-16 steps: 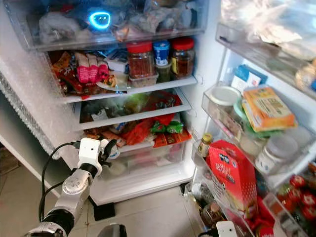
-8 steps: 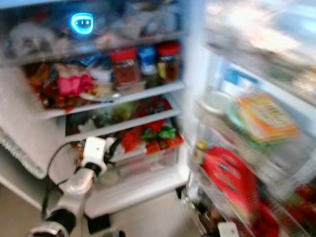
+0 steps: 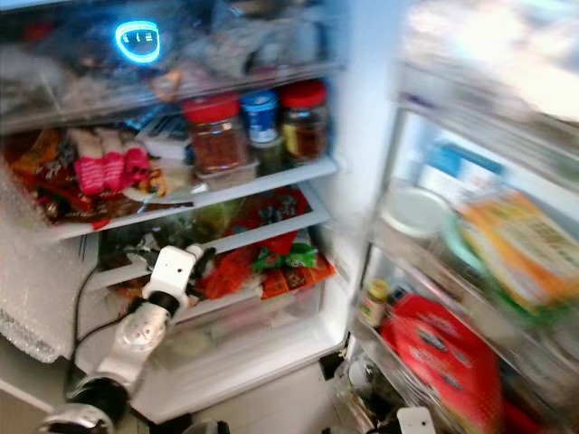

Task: Restocking fridge

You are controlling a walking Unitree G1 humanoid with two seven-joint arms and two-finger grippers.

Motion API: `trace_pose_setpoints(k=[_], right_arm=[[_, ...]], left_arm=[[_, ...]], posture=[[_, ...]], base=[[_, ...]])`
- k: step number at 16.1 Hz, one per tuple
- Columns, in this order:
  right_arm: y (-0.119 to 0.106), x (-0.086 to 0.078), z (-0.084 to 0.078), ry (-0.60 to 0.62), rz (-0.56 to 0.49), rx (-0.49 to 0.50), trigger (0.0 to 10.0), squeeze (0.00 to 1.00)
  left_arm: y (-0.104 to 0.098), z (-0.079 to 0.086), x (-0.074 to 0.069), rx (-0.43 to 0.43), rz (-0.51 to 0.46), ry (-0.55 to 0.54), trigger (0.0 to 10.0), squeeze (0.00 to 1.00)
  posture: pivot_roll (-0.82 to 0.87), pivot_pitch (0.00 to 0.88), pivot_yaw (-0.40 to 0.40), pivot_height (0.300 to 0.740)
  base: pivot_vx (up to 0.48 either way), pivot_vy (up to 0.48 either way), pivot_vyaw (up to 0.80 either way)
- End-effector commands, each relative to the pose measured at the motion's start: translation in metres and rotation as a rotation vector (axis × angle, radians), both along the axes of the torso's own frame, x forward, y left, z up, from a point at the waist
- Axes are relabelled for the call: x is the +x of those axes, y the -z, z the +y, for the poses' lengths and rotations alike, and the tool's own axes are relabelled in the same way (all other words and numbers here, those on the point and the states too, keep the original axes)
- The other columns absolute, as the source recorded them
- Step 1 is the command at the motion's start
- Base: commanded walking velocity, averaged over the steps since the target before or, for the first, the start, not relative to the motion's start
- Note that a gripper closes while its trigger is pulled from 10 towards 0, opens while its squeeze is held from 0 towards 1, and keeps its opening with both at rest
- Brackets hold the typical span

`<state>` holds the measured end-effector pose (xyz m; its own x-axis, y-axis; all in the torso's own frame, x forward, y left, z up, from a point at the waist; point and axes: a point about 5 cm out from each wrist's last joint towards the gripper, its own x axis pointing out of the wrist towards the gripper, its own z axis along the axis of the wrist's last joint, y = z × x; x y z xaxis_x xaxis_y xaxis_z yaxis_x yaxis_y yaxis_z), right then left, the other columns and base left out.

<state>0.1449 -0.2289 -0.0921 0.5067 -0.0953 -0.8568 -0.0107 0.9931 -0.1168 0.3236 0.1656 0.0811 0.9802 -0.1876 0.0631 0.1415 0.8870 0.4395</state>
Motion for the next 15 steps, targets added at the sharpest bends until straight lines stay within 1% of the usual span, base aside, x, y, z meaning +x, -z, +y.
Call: trace_pose_setpoints(k=[1,2,3,5,6,7,8,9,10,11,12,13,15], right_arm=[[-0.001,0.002,0.0,-0.003,-0.014,0.0,10.0,0.0],[-0.001,0.002,0.0,-0.004,-0.013,0.0,10.0,0.0],[-0.001,0.002,0.0,-0.005,-0.011,0.001,10.0,0.0],[-0.001,0.002,0.001,-0.008,-0.009,0.005,10.0,0.0],[-0.001,0.002,0.001,-0.007,-0.008,0.007,10.0,0.0],[0.0,0.002,0.001,-0.006,-0.005,0.013,10.0,0.0],[0.0,0.001,0.002,-0.005,-0.004,0.016,10.0,0.0],[0.0,0.002,0.002,-0.004,-0.004,0.018,10.0,0.0],[0.0,0.002,0.002,-0.004,-0.003,0.018,10.0,0.0],[0.0,0.002,0.002,-0.004,-0.003,0.019,10.0,0.0],[0.0,0.002,0.002,-0.004,-0.003,0.02,10.0,0.0],[0.0,0.002,0.002,-0.001,-0.003,0.021,10.0,0.0],[0.0,0.002,0.002,0.0,-0.004,0.023,10.0,0.0]], left_arm=[[-0.009,-0.006,0.003,0.125,-0.058,0.02,10.0,0.0],[-0.012,-0.006,0.005,0.234,-0.083,0.015,10.0,0.0],[-0.015,-0.008,0.006,0.372,-0.115,0.035,10.0,0.0],[-0.014,-0.01,0.008,0.512,-0.132,0.059,10.0,0.0],[-0.011,-0.009,0.008,0.559,-0.127,0.054,10.0,0.0],[-0.001,-0.004,0.008,0.678,-0.098,0.048,10.0,0.0],[0.005,0.001,0.007,0.699,-0.067,0.034,10.0,0.0],[0.016,0.006,0.004,0.742,-0.023,0.031,10.0,0.0],[0.018,0.008,0.003,0.744,-0.013,0.027,10.0,0.0],[0.027,0.013,-0.001,0.76,0.03,0.021,10.0,0.0],[0.031,0.017,-0.003,0.773,0.045,0.012,10.0,0.0],[0.038,0.023,-0.006,0.795,0.079,-0.024,10.0,0.0],[0.043,0.029,-0.007,0.822,0.104,-0.063,10.0,0.0]], posture=[[-0.15,0.0,0.033,0.641],[-0.15,0.0,0.033,0.641],[-0.14,0.0,0.032,0.641],[-0.14,0.0,0.033,0.641],[-0.14,0.0,0.035,0.641],[-0.15,0.0,0.036,0.641],[-0.15,0.0,0.037,0.641],[-0.15,0.0,0.039,0.641],[-0.15,0.0,0.039,0.641],[-0.14,0.0,0.036,0.641],[-0.15,0.0,0.036,0.641],[-0.15,0.0,0.037,0.641],[-0.15,0.0,0.035,0.641]], base=[[0.315,0.0,0.0],[0.311,0.0,0.0],[0.337,0.0,0.0],[0.332,0.0,0.0],[0.326,0.0,0.0],[0.247,0.0,0.0],[0.0,0.0,0.0],[0.0,0.0,0.0],[0.0,0.0,0.0],[0.0,0.0,0.0],[0.0,0.0,0.0],[0.0,0.0,0.0],[0.0,0.0,0.0]])
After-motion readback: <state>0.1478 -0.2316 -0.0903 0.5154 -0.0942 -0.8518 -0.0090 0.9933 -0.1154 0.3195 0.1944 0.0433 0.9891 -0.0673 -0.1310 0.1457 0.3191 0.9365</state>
